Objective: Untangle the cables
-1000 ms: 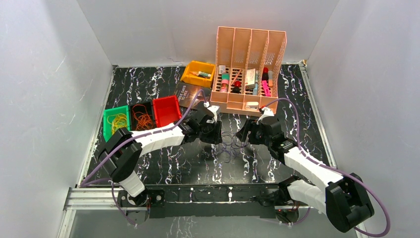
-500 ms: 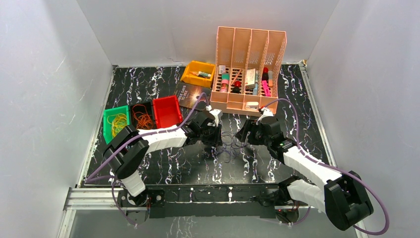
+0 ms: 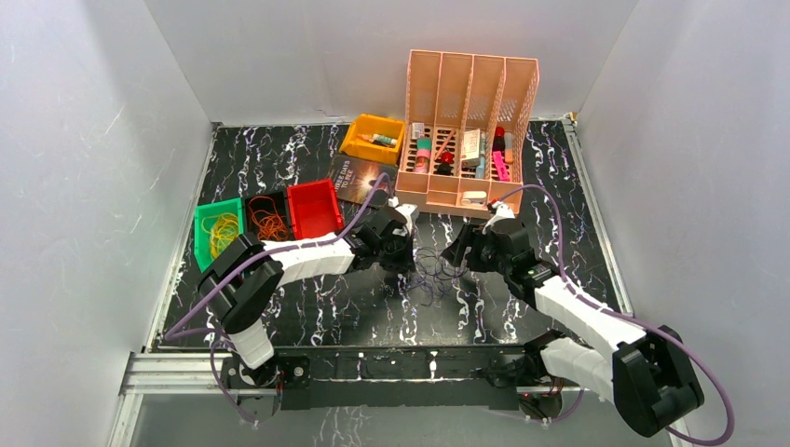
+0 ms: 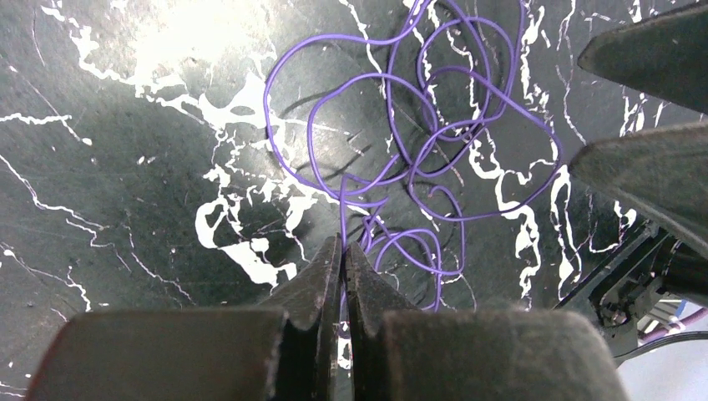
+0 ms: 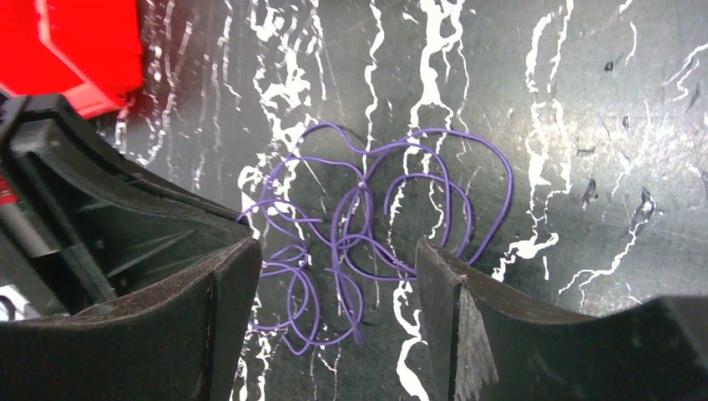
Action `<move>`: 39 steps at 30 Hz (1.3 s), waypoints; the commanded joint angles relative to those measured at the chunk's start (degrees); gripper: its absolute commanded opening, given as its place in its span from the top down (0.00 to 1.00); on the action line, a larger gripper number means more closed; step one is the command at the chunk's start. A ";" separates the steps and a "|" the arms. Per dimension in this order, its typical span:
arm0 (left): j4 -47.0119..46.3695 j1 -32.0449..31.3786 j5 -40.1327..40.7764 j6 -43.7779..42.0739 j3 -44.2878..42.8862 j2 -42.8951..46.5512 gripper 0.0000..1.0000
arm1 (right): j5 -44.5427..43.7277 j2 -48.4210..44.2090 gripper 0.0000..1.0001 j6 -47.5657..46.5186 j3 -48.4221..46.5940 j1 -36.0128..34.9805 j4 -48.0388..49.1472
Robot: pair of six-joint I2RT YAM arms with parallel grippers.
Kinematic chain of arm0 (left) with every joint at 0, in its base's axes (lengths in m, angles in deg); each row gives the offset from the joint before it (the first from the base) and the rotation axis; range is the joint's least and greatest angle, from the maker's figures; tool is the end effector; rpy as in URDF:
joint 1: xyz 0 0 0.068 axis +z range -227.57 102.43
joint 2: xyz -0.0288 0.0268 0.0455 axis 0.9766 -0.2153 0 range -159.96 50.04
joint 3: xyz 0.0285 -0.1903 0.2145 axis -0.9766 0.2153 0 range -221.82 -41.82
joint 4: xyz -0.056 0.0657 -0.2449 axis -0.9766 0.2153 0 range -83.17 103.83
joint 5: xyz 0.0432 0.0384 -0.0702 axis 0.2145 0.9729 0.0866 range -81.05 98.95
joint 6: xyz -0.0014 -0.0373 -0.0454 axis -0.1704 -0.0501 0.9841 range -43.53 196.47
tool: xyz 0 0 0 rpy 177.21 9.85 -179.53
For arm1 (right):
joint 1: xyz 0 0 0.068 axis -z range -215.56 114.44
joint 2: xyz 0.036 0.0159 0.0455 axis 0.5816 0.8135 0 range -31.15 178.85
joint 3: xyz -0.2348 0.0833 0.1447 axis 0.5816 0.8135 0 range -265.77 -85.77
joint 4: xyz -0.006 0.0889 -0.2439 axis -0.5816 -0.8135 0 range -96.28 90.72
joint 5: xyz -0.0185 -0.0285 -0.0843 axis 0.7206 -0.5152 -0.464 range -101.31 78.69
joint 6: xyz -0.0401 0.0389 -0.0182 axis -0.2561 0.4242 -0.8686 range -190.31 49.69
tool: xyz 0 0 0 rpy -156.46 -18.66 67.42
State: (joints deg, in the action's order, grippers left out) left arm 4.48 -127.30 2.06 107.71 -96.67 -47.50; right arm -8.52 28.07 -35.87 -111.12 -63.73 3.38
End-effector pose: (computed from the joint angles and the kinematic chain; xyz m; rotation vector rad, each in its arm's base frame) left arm 0.2318 -0.2816 0.1950 0.4562 2.3824 -0.8396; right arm 0.1857 0.1017 0.2078 0.0900 2.1935 0.6880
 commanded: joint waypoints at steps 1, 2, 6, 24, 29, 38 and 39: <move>4.74 -0.32 0.54 -1.65 -5.59 0.43 1.00 | 0.72 -5.82 0.23 0.47 0.30 -0.15 3.49; 6.15 -0.33 0.39 -2.04 -6.79 0.30 1.00 | 1.12 -7.54 0.23 0.18 0.89 -0.22 5.15; 10.57 -0.28 1.04 -2.62 -9.74 0.84 1.00 | 0.69 -12.88 0.22 -3.06 2.70 -0.14 11.38; 19.44 -0.36 4.17 -11.06 -17.70 8.76 1.00 | 10.41 -16.80 0.05 -15.61 3.81 -0.13 26.17; 20.54 -0.29 5.89 -12.04 -20.13 8.95 1.00 | 12.65 -16.51 0.02 -15.18 9.04 -0.16 37.11; 23.25 -0.23 3.31 -14.63 -24.21 9.07 1.00 | 10.93 -7.67 0.02 -13.53 6.19 -0.19 38.71; 23.34 -0.25 3.12 -14.63 -24.32 9.13 1.00 | 11.11 -6.45 0.02 -13.22 5.04 -0.17 39.01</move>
State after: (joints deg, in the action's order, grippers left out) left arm 25.83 -127.30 6.91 94.36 -118.63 -42.08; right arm 2.56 19.83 -49.92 -102.18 -63.73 36.91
